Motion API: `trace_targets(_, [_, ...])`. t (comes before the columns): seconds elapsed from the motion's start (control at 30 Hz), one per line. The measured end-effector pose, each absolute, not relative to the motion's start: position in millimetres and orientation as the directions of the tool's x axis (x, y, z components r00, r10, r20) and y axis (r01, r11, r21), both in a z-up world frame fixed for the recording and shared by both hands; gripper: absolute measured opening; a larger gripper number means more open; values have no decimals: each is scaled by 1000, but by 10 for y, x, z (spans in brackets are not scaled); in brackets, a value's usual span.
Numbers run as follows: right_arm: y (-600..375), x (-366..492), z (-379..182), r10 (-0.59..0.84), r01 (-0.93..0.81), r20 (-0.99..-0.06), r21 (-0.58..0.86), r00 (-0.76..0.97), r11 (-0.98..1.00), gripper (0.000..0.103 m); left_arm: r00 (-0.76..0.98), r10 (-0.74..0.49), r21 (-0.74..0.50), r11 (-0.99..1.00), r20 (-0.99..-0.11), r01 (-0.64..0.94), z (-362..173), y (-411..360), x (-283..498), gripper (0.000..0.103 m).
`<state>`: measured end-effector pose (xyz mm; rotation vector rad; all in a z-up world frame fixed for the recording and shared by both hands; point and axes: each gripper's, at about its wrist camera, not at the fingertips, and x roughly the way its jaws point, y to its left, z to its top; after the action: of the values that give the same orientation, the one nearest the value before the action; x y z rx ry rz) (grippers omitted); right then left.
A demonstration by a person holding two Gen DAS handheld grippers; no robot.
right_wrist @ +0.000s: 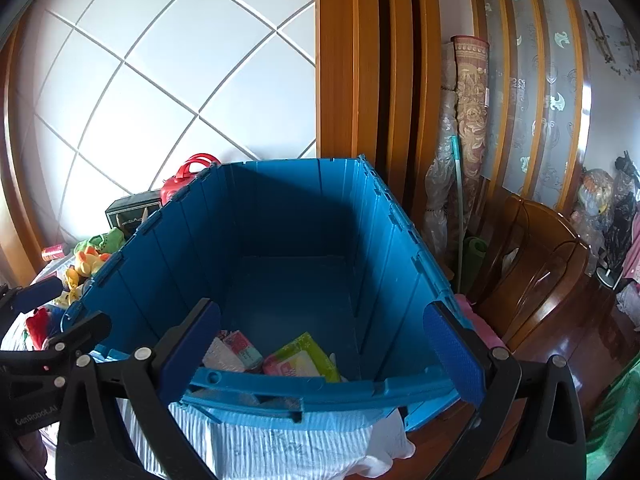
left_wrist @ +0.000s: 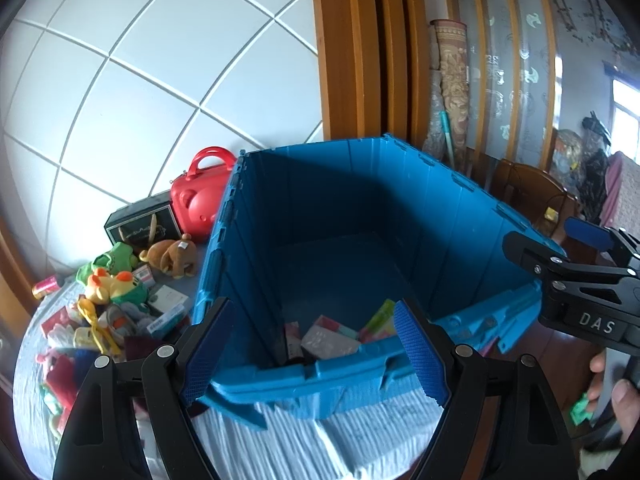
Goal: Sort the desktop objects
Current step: 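Move both tools back over the table heap, then grasp the white-pink tissue pack with the left tool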
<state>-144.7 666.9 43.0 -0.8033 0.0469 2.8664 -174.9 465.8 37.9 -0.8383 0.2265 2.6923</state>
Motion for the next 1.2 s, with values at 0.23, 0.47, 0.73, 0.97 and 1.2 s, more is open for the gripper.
trace_targets(0.23, [6129,-1164,412,147,-163,-513,-13,-846,-986,103,-776,262,40,-937,-573,-346,299,3995,-1455,82])
trace_targets(0.47, [5065,-844,251,94,-116,-514,10,-853,-993,103,-768,202,47,-956,-607,-288,-5,2821,-1116,82])
trace_targets(0.73, [3623,-725,-478,-10,-13,-625,33,-781,-999,103,-665,71,45,-987,-743,-154,-846,1429,-935,82])
trace_targets(0.97, [2884,-848,-1340,-57,38,-772,43,-633,-998,103,-545,52,21,-992,-837,-127,-1569,1017,-896,82])
trace_targets(1.2, [2875,-942,-1879,-33,16,-831,29,-556,-999,103,-465,43,19,-992,-884,-127,-2197,1157,-987,82])
